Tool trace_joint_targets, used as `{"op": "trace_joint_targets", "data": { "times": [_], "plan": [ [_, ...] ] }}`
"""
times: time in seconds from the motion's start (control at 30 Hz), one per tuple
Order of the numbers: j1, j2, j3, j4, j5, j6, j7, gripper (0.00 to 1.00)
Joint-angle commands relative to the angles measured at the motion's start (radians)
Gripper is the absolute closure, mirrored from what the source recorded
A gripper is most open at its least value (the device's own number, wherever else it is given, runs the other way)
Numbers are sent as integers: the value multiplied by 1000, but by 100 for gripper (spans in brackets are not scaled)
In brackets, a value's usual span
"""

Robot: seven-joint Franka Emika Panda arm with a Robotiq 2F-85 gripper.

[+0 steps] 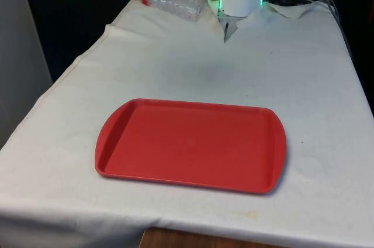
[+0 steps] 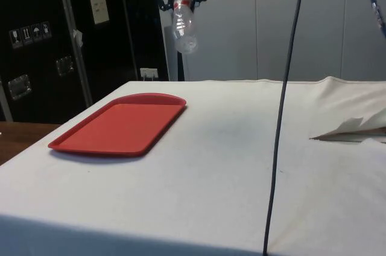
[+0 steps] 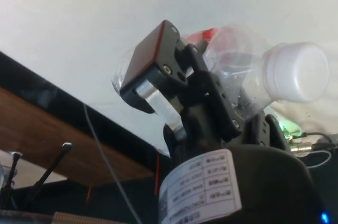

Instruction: Place the bottle upright on the tray.

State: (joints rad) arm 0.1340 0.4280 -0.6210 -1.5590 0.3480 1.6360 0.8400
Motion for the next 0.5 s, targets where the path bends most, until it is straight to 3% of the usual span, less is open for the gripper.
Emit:
{"op": "trace_joint_targets", "data": {
  "times": [0.0, 0.27, 0.3, 0.33, 0.47],
  "plan": [
    [10, -6, -2, -6, -10, 25, 12, 100],
    [19, -4, 17, -3, -45, 65, 49, 100],
    [11, -1, 24, 0, -45, 54, 45, 100],
    [20, -3, 24, -2, -54, 75, 58, 100],
    [21, 0, 39, 2, -73, 97, 80, 100]
  ]
}}
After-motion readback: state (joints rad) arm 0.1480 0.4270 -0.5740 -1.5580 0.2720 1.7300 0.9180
